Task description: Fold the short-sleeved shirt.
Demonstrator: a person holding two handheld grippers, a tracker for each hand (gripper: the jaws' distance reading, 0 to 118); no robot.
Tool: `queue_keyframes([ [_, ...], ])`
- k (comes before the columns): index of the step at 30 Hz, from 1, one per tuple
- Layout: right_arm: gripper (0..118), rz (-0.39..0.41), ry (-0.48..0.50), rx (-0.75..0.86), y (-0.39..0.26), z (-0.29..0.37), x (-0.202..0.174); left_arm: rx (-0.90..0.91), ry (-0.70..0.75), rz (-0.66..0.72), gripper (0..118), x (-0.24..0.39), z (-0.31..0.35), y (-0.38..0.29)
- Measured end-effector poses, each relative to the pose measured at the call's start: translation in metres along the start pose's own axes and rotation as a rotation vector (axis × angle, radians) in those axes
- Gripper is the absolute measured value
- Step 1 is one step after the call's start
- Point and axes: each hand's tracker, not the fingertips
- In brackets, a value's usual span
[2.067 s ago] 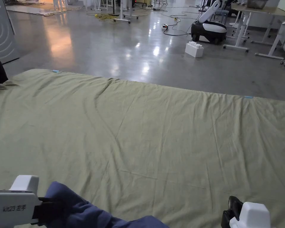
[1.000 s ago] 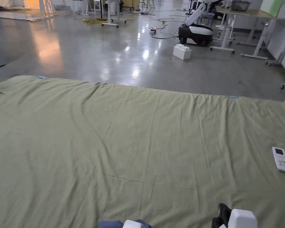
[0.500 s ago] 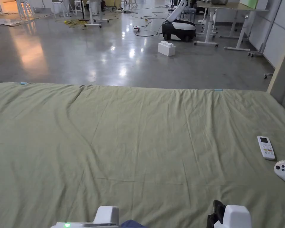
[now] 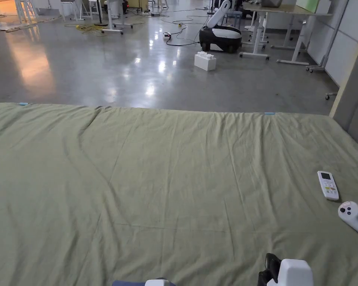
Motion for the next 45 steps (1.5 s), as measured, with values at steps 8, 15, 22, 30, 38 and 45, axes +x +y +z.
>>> queue_keyframes([
  [8,1,-0.002,0.018,0.006,0.004,0.000,-0.008,-0.003,0.004,-0.078,8,0.002,0.009,0.004],
  [15,1,0.008,0.025,0.029,0.014,0.001,-0.010,0.110,-0.119,-0.063,22,-0.027,0.074,0.028],
  [22,1,0.000,0.029,0.089,0.031,0.003,-0.018,0.455,0.076,-0.134,22,-0.056,0.132,0.045],
  [30,1,0.019,0.002,0.214,0.057,0.007,-0.030,0.796,0.315,-0.211,7,-0.070,0.168,0.040],
  [38,1,0.069,-0.038,0.352,0.085,0.018,-0.036,0.927,0.398,-0.293,7,-0.066,0.177,0.038],
  [45,1,0.039,-0.027,0.321,0.090,0.035,-0.035,0.915,0.424,-0.231,7,-0.078,0.177,0.035],
])
